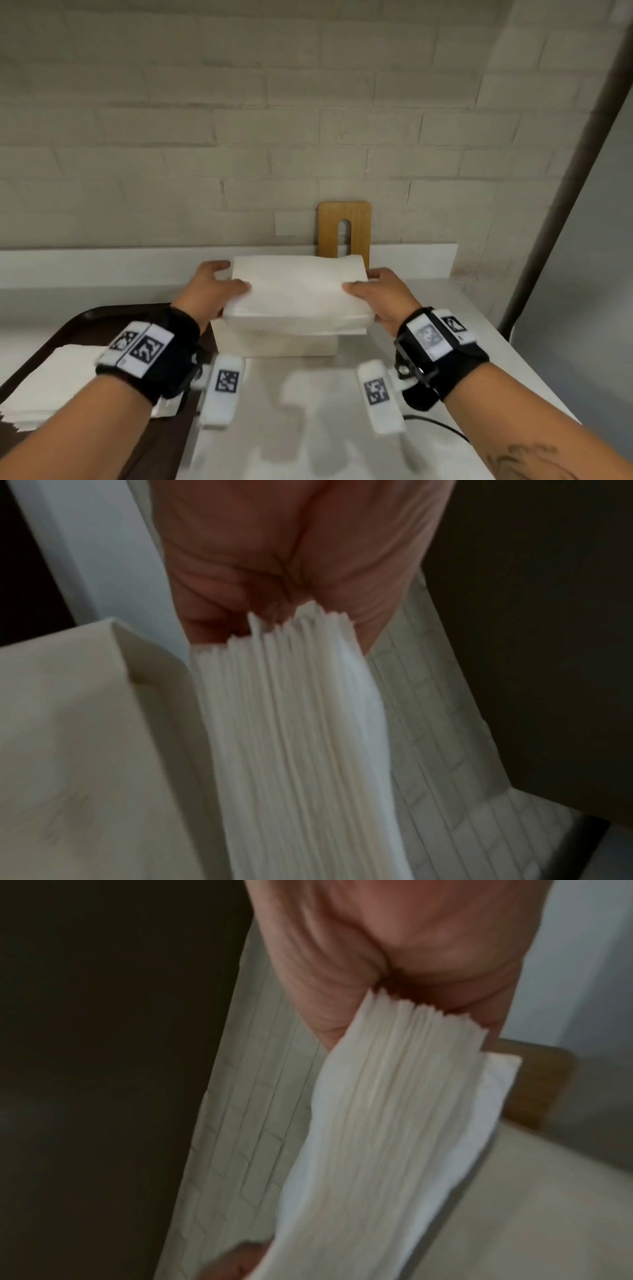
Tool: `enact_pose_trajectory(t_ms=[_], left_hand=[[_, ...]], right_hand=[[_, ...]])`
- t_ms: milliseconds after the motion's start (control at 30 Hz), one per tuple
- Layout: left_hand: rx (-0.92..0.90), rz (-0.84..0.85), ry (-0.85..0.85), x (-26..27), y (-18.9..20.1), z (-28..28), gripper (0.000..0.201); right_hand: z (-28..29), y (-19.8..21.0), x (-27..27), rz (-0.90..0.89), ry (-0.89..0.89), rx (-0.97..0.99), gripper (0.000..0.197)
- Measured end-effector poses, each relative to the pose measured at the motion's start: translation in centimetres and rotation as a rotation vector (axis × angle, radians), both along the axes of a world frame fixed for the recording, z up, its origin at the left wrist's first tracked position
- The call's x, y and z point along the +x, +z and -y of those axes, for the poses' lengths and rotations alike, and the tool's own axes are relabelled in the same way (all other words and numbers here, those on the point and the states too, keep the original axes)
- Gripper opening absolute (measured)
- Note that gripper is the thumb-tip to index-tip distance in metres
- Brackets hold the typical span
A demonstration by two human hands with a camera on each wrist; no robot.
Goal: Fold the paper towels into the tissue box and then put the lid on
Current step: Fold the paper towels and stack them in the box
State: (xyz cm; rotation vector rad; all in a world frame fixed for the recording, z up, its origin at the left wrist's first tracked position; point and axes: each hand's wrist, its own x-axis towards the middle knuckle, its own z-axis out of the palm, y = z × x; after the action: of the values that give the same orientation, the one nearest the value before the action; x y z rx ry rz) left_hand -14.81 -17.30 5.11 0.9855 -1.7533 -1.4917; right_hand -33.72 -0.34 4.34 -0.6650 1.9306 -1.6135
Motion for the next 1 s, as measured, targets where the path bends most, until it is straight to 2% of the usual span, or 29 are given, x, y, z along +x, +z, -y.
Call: enact_pose_trajectory(t_ms=[100, 200, 267, 367, 500, 633, 733, 867, 933, 1000], left_hand=[[0.162, -0.075, -0.007, -0.7, 1.3, 3.0, 0.055], [0.244, -0.085, -0.017, -1.4, 1.2, 4.7, 0.054], [0.128, 0.059, -0.01, -2.1, 0.5, 5.3, 0.057], [-0.178, 0.371, 0.009, -3.0, -0.7, 5.2, 0.064], [-0.344, 0.619, -0.066, -3.8, -1.9, 4.7, 0.074], [-0.446, 0.854, -0.142, -4.2, -2.7, 4.0, 0.071], [-0.477, 0.942, -0.17, -4.3, -2.8, 3.7, 0.073], [-0.535, 0.982, -0.142, -4.1, -2.9, 3.2, 0.093], [-0.725, 0.961, -0.058, -3.7, -3.1, 2.6, 0.098], [-0.991, 0.938, 0.012, -3.5, -2.9, 2.0, 0.093]], right_hand=[[3.5, 0.8, -0.2, -0.094, -0.131, 0.019, 0.05], [5.7, 0.6, 0.0, -0.146, -0.162, 0.042, 0.052], [6.7, 0.0, 0.2, -0.194, -0.152, 0.1, 0.052], [7.7, -1.7, 0.4, -0.302, -0.078, 0.217, 0.05], [8.1, -3.1, 0.6, -0.468, -0.025, 0.327, 0.047], [7.9, -3.1, 0.2, -0.62, 0.058, 0.444, 0.05], [7.8, -3.0, -0.1, -0.748, 0.125, 0.546, 0.054], [7.4, -3.1, 0.7, -0.923, 0.116, 0.636, 0.061], [7.0, -2.5, 1.4, -1.077, 0.031, 0.641, 0.067], [6.9, -1.5, 1.8, -1.135, -0.004, 0.579, 0.067]])
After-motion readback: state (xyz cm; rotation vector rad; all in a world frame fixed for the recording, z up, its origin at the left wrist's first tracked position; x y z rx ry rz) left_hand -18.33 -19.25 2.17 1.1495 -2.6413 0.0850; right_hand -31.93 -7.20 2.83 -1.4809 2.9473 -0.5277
